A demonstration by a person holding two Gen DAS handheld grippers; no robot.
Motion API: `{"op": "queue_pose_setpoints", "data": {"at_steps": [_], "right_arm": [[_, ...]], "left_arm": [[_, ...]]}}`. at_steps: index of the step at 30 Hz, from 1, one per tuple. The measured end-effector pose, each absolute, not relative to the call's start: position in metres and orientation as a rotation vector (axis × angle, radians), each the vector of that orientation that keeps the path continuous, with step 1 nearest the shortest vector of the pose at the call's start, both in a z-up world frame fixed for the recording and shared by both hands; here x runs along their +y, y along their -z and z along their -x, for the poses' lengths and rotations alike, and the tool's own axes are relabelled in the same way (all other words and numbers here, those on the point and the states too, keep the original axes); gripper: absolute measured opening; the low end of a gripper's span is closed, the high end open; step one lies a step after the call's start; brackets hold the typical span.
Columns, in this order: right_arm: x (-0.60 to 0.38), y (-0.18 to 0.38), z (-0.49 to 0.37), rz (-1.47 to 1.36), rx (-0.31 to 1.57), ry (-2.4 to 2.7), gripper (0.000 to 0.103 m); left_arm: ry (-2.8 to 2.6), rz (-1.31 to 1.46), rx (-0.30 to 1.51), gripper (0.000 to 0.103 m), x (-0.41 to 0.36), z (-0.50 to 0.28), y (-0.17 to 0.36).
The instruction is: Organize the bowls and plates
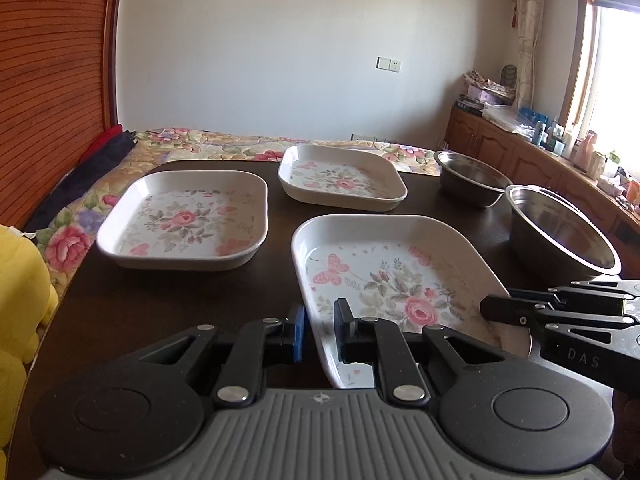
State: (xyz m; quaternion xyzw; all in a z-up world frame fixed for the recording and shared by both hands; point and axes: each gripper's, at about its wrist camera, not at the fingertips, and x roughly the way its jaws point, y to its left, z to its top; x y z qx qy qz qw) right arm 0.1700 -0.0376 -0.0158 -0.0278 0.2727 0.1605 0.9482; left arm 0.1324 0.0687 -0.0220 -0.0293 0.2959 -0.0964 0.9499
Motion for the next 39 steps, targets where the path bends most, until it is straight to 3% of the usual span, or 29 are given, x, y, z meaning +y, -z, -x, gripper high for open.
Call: {"op": "queue_pose_setpoints", "data": {"at_steps": [18, 39], "right_arm": [[-0.034, 0.010, -0.116, 0.067, 0.532, -0.340, 0.013], [-0.030, 0.013, -0.116, 0.081, 0.584, -0.362, 0.015]], "left_arm": [[0.179, 0.027, 0.587, 0.016, 0.066, -0.074, 0.016], [0.177, 0.030, 0.639, 0.016, 0.073, -0.075, 0.036]]}}
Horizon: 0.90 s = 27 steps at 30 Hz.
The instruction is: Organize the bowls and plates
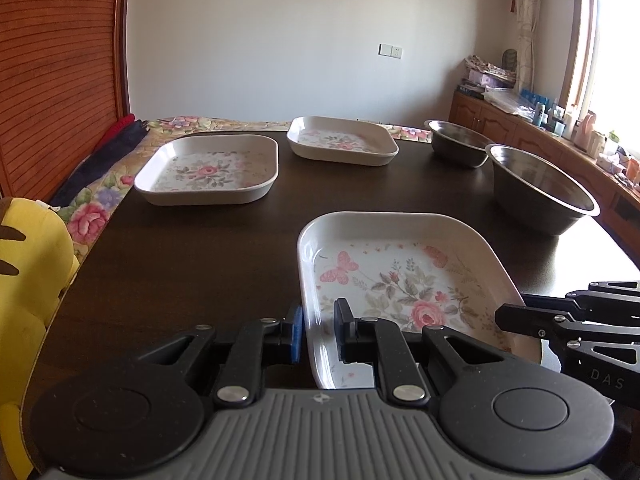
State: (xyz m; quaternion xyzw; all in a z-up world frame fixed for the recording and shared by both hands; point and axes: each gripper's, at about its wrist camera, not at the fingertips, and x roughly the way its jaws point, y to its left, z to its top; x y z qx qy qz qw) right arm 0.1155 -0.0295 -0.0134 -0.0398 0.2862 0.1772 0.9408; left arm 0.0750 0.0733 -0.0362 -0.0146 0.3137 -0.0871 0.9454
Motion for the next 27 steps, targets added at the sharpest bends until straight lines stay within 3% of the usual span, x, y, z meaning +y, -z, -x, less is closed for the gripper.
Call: {"op": "queue_pose_setpoints", "data": {"at_steps": [7, 13, 15, 27], "right_arm": [[-0.030, 0.015, -0.116, 0.064, 0.585, -0.367, 0.021], [-0.035, 0.010, -0.120, 0.059, 0.566, -0.360, 0.023], [-0.039, 0.005, -0.122, 0.061, 0.544, -0.353, 0.029], [-0.048, -0.033, -0.173, 0.037, 0.475, -0.371, 0.032]], "left_arm": [[0.189, 0.046, 0.644, 0.018, 0.074, -0.084, 0.039], [0.175, 0.061, 0.635, 0.038, 0.080, -0.088, 0.036], [0.164, 0.065, 0.626, 0.043, 0.083, -0.088, 0.034], [0.096, 0.087, 0.563, 0.056, 0.110, -0.127, 0.003]]}}
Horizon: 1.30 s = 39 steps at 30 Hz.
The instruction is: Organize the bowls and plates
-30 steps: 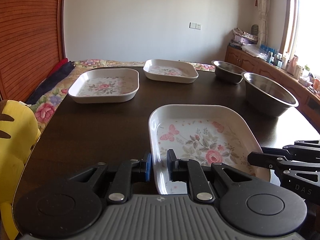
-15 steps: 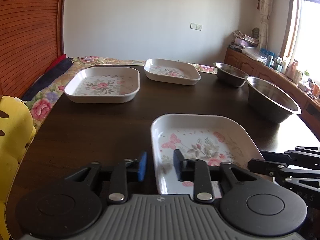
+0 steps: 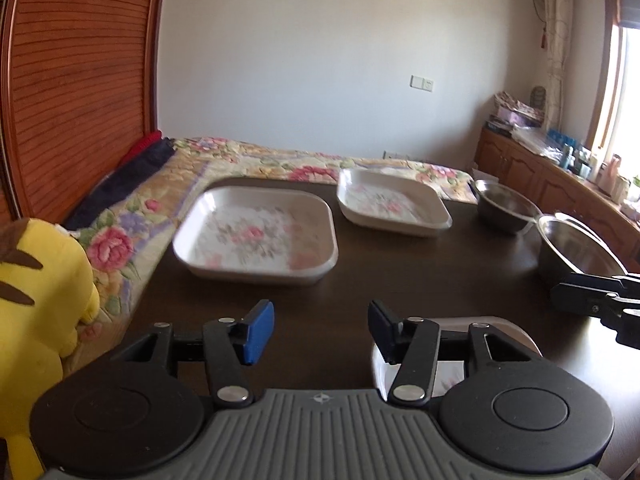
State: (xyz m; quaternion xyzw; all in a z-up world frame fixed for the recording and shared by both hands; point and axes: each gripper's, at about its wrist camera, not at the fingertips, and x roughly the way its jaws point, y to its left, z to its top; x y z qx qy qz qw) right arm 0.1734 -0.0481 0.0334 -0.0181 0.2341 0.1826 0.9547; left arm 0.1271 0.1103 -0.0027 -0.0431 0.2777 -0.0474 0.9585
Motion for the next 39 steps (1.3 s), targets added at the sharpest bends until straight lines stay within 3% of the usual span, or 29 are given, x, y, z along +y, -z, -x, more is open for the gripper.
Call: {"op": "queue_pose_setpoints", "data": {"at_steps": [17, 32, 39], "right_arm": [[0.007, -0.046, -0.229, 0.098, 0.475, -0.459, 0.032], [0.056, -0.054, -0.253, 0.167, 0.489, -0.494, 0.034], [0.070, -0.049, -0.268, 0.174, 0.527, -0.510, 0.045]], "left_arm": [[0.069, 0.039, 0.494, 0.068, 0.147, -0.185, -0.010], [0.031, 0.034, 0.469, 0.072, 0.190, -0.200, -0.011], [0.040, 0.028, 0.486, 0.071, 0.202, -0.209, -0.006]]}}
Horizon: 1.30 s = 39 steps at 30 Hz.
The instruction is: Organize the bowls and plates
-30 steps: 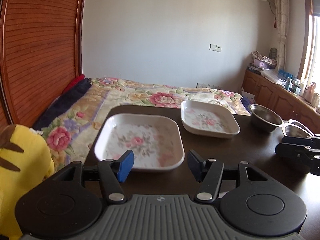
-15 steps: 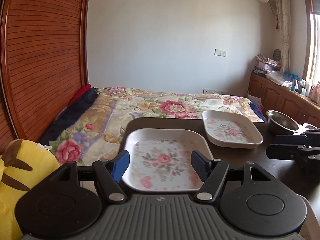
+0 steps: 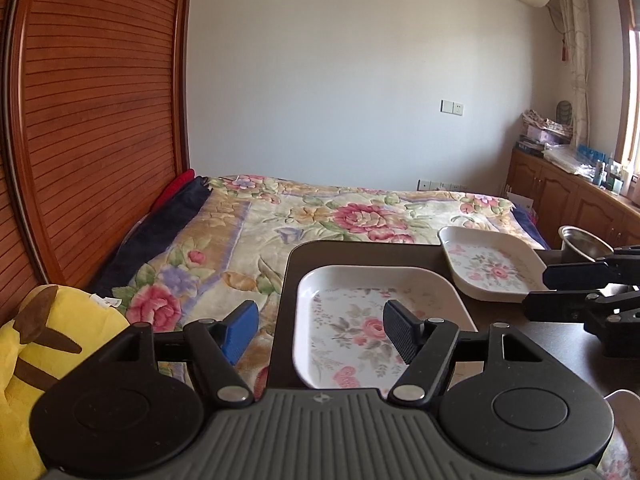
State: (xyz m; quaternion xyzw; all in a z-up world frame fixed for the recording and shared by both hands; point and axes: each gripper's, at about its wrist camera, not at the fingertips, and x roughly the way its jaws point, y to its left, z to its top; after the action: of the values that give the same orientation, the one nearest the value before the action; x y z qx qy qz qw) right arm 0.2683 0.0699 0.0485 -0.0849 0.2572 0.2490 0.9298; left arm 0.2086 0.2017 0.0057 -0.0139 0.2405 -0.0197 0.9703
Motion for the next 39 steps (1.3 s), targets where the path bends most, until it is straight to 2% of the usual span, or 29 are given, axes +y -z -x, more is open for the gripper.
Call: {"op": "queue_pose_setpoints", "data": {"at_steps": [2, 6, 10, 12, 13, 15, 18, 20, 39], "right_arm": [[0.073, -0.045, -0.274, 0.182, 0.547, -0.513, 0.045], [0.080, -0.036, -0.288, 0.181, 0.609, -0.530, 0.045], [0.083, -0.027, -0.303, 0.169, 0.671, -0.536, 0.042], [0.084, -0.023, -0.307, 0.166, 0.691, -0.539, 0.036], [0.085, -0.021, -0.309, 0.165, 0.702, -0.540, 0.036], [0.086, -0.018, -0.312, 0.162, 0.722, -0.538, 0.028], [0.085, -0.015, -0.316, 0.158, 0.741, -0.546, 0.025], [0.085, -0.013, -0.317, 0.153, 0.750, -0.554, 0.020], [0.081, -0.011, -0.321, 0.121, 0.794, -0.565, 0.017]], "left_arm": [[0.045, 0.028, 0.500, 0.070, 0.204, -0.214, -0.002], [0.054, 0.028, 0.536, 0.051, 0.209, -0.225, 0.006], [0.043, 0.010, 0.567, 0.042, 0.214, -0.236, 0.016], [0.040, 0.010, 0.578, 0.038, 0.217, -0.240, 0.020], [0.037, 0.012, 0.585, 0.035, 0.219, -0.242, 0.021], [0.040, 0.016, 0.595, 0.027, 0.220, -0.245, 0.024], [0.054, 0.024, 0.607, 0.020, 0.223, -0.248, 0.027], [0.061, 0.031, 0.613, 0.019, 0.224, -0.249, 0.029], [0.083, 0.067, 0.644, 0.013, 0.214, -0.240, 0.024]]}}
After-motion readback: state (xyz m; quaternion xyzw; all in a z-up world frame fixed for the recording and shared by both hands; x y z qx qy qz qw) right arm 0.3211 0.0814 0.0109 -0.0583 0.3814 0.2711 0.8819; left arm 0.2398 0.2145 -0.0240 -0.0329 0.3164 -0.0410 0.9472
